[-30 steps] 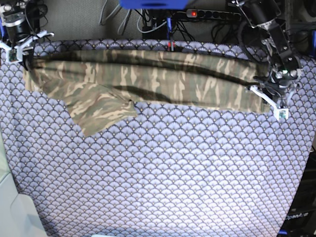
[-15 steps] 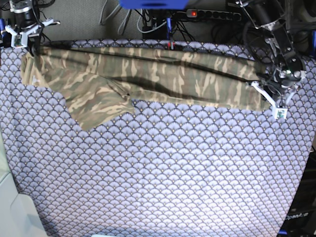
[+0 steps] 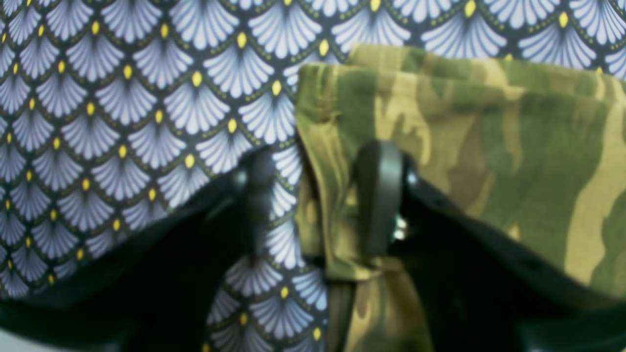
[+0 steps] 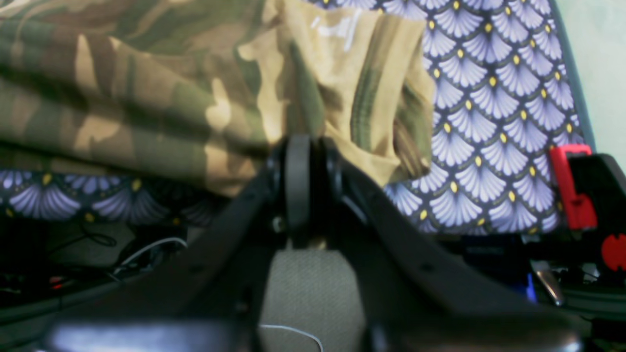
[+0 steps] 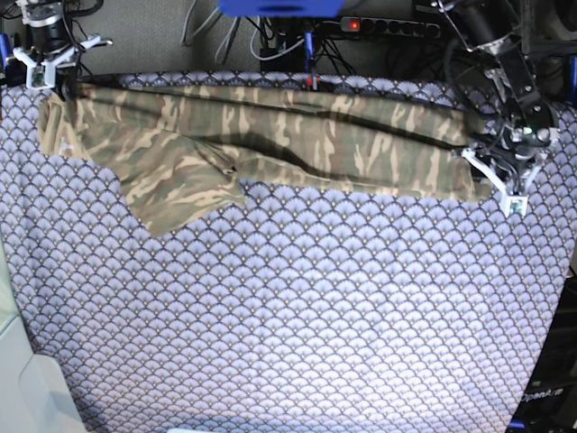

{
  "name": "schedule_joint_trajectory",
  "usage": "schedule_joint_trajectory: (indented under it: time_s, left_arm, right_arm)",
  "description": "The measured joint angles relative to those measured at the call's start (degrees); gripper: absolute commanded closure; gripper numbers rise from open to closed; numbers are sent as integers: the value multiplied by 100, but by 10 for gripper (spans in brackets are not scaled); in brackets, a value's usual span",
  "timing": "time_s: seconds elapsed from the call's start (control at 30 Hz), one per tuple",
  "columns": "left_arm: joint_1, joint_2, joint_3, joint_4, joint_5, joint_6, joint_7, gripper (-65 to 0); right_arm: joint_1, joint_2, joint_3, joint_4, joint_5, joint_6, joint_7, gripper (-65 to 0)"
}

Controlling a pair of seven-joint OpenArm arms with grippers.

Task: Fold the T-shirt properly
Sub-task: 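Open the right gripper and raise it off the folded strip, then lower the right gripper onto the strip's sleeve end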

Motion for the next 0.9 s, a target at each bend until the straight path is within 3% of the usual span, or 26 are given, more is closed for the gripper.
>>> schedule_joint_trajectory:
  time_s: [0.4, 0.5, 0.57, 0.77, 0.83, 0.9]
  left_arm:
    - [190, 0, 13, 61, -83, -4, -162, -329]
    - [190, 0, -28, 70, -70, -476, -114, -329]
    - [190, 2, -28, 72, -74, -603, -114, -329]
    - [175, 81, -46, 87, -11, -603, -118, -329]
    - [175, 81, -48, 74, -11, -603, -120, -329]
    - [175, 83, -52, 70, -22, -605, -125, -329]
  right_arm:
    - [-17, -2, 254, 26, -17, 0, 0, -193]
    - [-9, 0, 372, 26, -13, -2, 24, -198]
    - [22, 0, 382, 33, 232, -4, -7, -198]
    - [109, 48, 767, 586, 811, -35, -13, -198]
    - [205, 13, 739, 809, 789, -44, -111, -200]
    - [525, 13, 649, 1001, 785, -52, -697, -218]
